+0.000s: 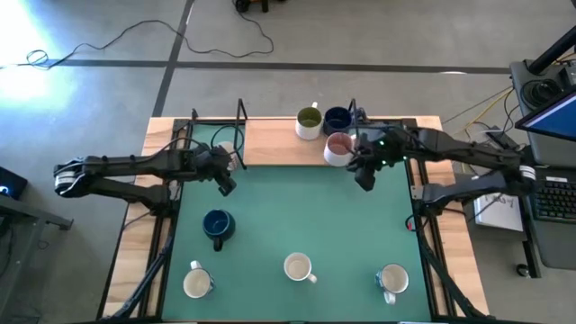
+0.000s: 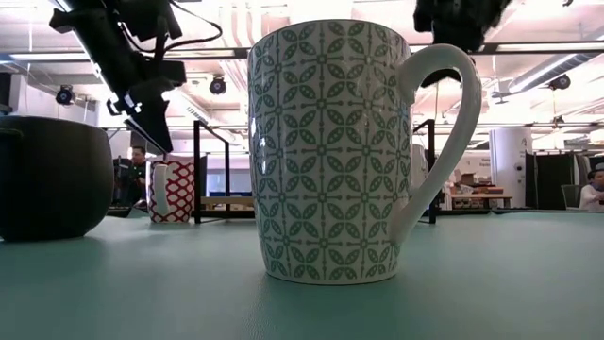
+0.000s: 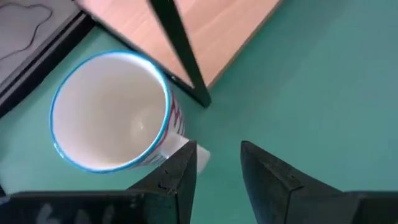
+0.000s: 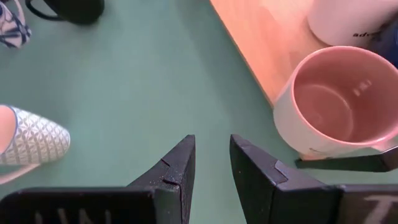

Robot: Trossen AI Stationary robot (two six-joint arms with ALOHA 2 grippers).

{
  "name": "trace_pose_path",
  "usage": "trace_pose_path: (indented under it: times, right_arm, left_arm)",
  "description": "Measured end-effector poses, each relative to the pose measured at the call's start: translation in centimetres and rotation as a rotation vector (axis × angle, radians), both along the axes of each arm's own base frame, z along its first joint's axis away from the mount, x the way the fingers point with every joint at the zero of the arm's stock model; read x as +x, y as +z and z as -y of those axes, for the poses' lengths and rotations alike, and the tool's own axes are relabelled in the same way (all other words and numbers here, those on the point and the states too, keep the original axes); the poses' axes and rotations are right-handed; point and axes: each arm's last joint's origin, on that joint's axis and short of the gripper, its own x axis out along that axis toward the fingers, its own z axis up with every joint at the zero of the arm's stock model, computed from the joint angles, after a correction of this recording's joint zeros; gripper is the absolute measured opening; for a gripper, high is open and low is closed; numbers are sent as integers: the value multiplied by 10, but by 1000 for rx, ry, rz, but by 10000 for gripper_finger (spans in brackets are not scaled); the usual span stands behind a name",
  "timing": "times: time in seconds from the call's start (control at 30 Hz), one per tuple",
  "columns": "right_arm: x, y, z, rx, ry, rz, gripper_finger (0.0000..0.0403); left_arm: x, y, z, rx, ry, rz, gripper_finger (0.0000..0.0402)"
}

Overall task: Place coffee mugs
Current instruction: Put the red pattern mug on the shelf

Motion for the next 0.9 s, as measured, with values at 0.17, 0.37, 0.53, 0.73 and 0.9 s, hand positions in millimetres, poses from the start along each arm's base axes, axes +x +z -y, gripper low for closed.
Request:
trace_pose_path:
  times: [0.17, 0.37, 0.53, 0.73, 0.9]
  right_arm:
    - [-9, -20, -3, 4, -17, 48, 89]
    - [-14, -32, -4, 22, -27, 27, 89]
    - [-15, -43, -5, 28, -23, -6, 89]
    - [-15, -44, -5, 25, -20, -11, 89]
    - [-15, -44, -5, 26, -20, -15, 89]
  left_arm:
    - [1, -4, -6, 35, 38, -39, 107]
    - [6, 2, -15, 64, 52, -54, 107]
    - [7, -10, -27, 2, 87, -105, 107]
    - [15, -23, -38, 10, 93, -168, 107]
    - [17, -31, -38, -28, 74, -215, 93]
